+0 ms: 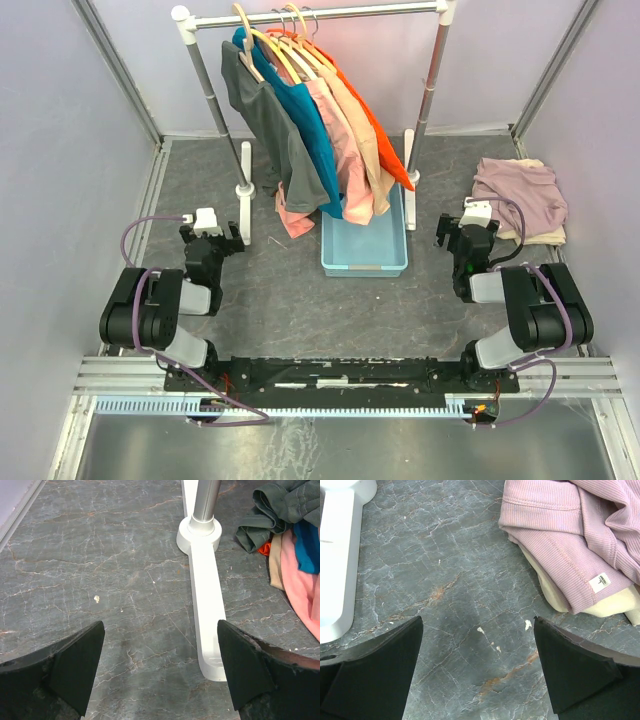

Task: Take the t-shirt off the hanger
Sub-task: Pick up the hanger from the clothesline.

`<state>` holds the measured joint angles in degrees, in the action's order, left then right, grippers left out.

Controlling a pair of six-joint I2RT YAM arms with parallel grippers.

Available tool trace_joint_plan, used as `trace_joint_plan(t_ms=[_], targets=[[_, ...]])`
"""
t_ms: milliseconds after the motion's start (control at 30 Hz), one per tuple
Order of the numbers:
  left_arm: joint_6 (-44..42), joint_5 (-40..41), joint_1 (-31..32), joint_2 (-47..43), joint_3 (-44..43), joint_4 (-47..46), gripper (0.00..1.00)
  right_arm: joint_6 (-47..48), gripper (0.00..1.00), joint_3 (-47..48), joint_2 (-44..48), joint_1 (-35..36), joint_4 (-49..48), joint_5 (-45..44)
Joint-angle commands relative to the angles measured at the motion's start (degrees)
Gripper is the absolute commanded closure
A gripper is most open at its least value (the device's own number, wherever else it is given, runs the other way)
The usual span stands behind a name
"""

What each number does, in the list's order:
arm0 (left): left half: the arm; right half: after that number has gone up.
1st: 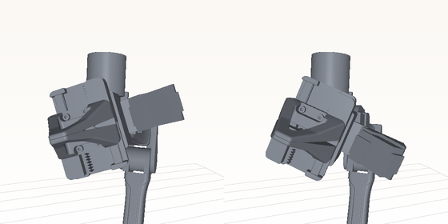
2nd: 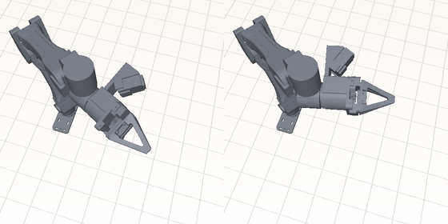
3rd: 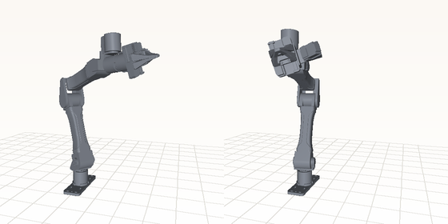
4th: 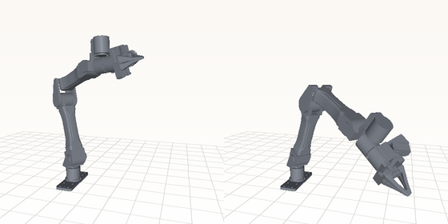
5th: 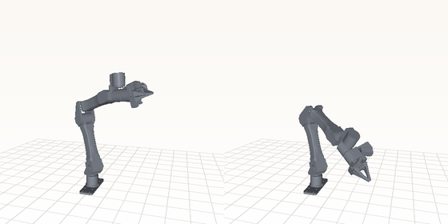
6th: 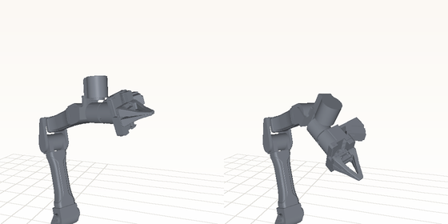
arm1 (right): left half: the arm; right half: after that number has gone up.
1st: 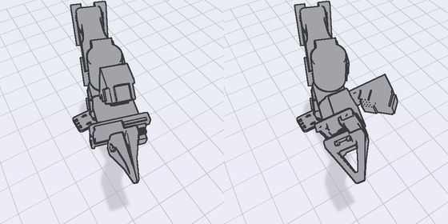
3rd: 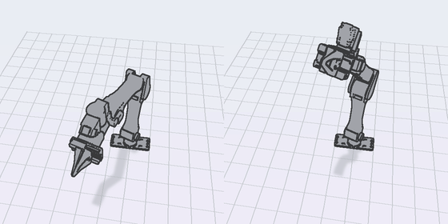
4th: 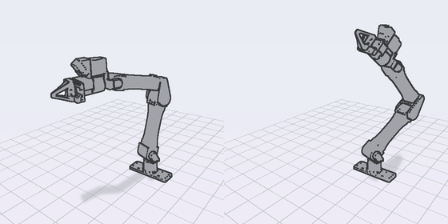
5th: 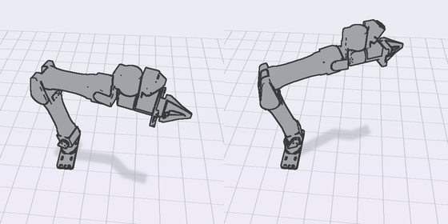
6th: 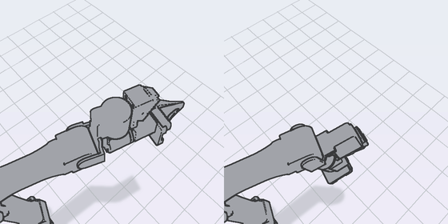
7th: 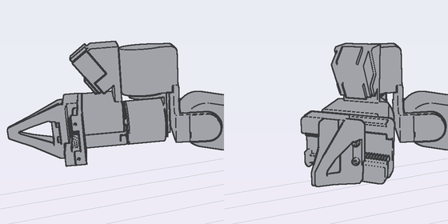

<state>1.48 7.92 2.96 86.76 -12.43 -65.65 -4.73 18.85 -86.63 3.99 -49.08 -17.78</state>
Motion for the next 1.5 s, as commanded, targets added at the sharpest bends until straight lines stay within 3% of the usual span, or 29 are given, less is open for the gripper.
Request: trace_joint_plan(t_ms=[0, 1400, 1467], targets=[[-1.26, 0.33, -0.19, 0.23, -0.81, -2.12, 0.01, -0.27, 0.01, 1.24, 0.07, -0.22, -2.16, 0.16], [-0.91, 1.79, -0.16, -0.23, -0.96, -2.36, 0.01, -0.62, 0.01, 1.26, 0.52, -0.13, -2.62, -0.87], [0.58, 5.50, -0.15, -3.42, -2.79, 3.30, 0.01, -1.13, 0.01, 5.18, 5.09, -0.08, 8.67, -2.38]])
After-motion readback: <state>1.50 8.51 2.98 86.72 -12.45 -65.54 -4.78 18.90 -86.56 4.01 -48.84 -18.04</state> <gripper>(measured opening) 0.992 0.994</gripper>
